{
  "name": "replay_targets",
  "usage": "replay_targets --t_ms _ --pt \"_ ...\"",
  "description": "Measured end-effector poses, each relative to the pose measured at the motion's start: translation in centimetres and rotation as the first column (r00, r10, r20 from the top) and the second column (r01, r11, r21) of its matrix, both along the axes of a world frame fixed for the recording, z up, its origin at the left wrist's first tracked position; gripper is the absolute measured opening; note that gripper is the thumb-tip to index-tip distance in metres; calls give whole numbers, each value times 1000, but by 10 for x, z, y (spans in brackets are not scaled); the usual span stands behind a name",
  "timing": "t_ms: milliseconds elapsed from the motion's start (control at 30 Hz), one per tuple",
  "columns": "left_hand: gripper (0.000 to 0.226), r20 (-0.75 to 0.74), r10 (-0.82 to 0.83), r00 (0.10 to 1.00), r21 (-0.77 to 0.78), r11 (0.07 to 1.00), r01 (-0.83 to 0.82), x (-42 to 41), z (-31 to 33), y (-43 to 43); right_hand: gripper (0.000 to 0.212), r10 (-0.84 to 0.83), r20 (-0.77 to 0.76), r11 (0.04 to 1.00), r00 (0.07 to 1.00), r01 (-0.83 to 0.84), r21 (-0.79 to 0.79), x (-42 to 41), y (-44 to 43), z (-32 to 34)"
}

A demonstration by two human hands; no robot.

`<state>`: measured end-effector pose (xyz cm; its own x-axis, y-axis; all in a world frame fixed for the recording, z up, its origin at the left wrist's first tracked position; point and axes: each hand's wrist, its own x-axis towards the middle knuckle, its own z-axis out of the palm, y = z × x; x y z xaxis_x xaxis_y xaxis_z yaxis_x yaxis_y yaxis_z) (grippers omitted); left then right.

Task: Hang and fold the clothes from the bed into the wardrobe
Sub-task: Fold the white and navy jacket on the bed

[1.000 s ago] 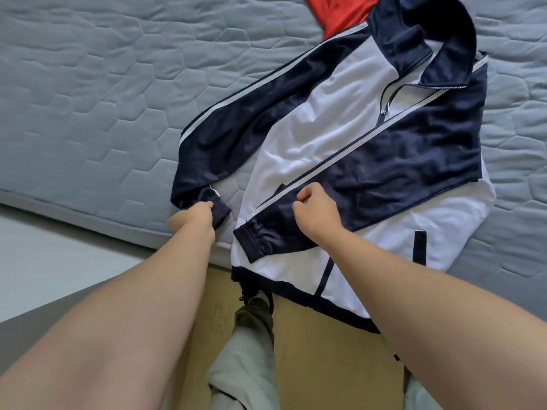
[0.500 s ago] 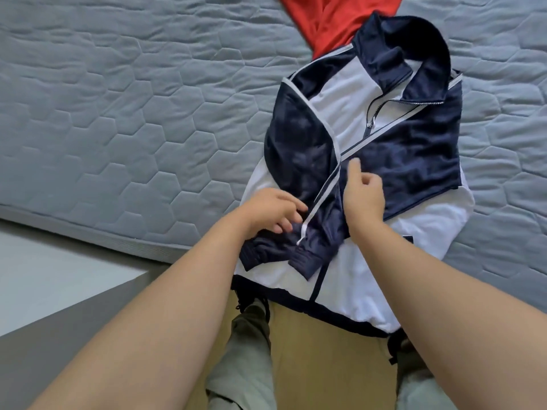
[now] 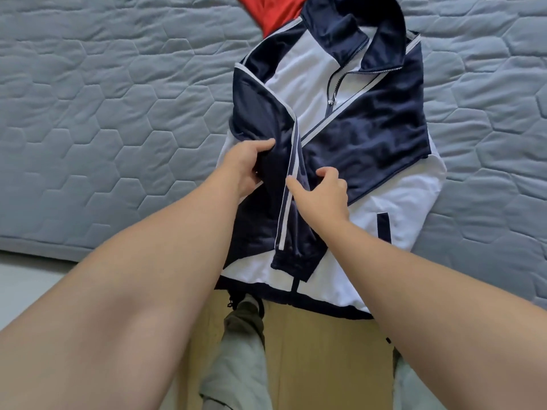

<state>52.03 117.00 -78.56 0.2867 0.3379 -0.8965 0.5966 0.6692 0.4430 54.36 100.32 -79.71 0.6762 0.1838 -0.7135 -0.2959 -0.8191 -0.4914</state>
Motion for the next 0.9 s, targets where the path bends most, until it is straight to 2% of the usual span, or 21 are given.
replay_targets --t_ms 100,167,267,333,433,500,567,633,733,800,867,900 --pt "38 9 -359 933 -27 933 359 11 4 -12 77 29 -20 999 999 -30 -44 8 -7 -2" --pt "31 -4 -456 890 -35 889 456 17 4 -16 68 27 -98 993 995 -38 -108 9 -16 -3" --pt "12 1 -319 948 -67 946 318 23 3 -13 34 99 -153 980 983 -123 -155 5 -28 -7" --pt "21 22 -181 983 -75 980 182 27 1 -7 15 60 -159 989 985 -80 -122 2 -32 -13" --pt "42 69 30 997 -91 996 -24 33 0 1 11 -153 -205 986 967 137 -92 1 -38 -16" --pt "45 108 130 986 -102 988 -119 40 0 8 18 -211 -192 971 958 182 -156 5 -47 -19" --pt "40 127 205 970 -66 978 -198 47 1 17 21 -187 -186 959 965 138 -248 8 -62 -23" --pt "32 127 254 959 -15 967 -254 54 1 27 12 -139 -248 938 959 48 -343 9 -76 -25" --pt "19 121 314 942 27 947 -320 56 2 44 15 120 -434 883 893 -295 -364 8 -82 -20" --pt "16 132 368 921 26 927 -374 52 0 50 18 281 -477 826 833 -463 -322 13 -75 -19" --pt "18 136 404 904 28 911 -411 48 -5 53 13 356 -411 802 839 -500 -327 20 -65 -18" --pt "20 123 413 903 35 907 -419 46 -7 54 10 301 -345 845 889 -416 -337 24 -63 -22"
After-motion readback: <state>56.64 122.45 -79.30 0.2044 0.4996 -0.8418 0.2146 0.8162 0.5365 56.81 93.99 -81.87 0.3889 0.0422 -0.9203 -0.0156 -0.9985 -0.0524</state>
